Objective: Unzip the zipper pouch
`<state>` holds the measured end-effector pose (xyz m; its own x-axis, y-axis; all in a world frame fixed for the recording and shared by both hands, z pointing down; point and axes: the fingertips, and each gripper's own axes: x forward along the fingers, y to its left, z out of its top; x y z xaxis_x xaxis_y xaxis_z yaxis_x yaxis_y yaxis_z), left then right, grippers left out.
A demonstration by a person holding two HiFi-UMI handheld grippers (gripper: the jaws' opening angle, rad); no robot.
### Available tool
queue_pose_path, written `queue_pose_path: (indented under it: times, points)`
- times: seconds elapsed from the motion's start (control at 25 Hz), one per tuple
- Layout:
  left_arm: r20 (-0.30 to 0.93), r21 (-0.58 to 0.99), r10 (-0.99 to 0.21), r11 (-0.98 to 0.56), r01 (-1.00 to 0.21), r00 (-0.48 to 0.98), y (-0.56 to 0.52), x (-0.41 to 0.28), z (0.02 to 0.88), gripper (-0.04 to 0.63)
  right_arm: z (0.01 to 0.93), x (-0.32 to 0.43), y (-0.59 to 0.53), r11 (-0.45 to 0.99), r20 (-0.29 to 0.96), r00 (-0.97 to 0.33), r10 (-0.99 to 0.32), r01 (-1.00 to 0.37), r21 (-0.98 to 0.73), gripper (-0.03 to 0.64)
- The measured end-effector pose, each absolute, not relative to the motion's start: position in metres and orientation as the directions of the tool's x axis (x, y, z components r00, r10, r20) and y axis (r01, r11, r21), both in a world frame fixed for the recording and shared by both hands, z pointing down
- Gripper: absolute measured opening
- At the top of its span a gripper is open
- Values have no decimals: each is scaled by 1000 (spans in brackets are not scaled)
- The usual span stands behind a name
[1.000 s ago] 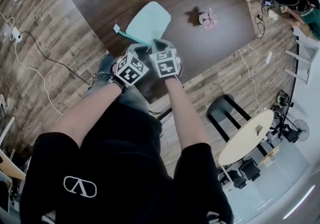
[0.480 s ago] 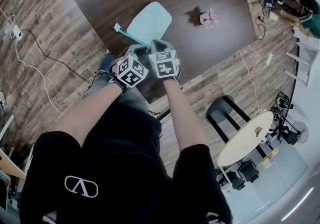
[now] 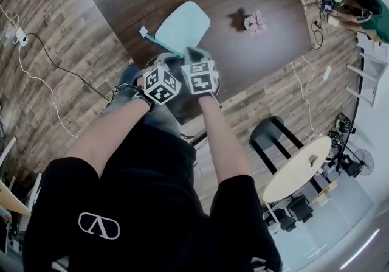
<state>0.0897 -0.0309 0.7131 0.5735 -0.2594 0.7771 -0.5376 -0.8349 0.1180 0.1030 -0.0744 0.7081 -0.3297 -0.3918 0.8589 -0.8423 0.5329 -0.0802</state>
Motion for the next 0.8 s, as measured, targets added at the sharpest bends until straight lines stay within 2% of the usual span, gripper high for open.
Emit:
queue_pose_path:
  times: [0.24, 0.56, 0.8]
  points:
    - [773, 146, -220, -851, -505, 595, -28, 90, 713, 5, 709, 103, -73, 567, 861, -323, -393, -822, -50, -2]
    - [759, 192, -219, -825, -532, 613, -32, 84, 711, 5, 708, 96, -69, 738, 863, -297, -409, -663, 122, -2]
    - [752, 206, -237, -802, -561, 615, -42, 74, 710, 5, 710, 93, -64, 790, 862, -299, -409, -588, 171, -2]
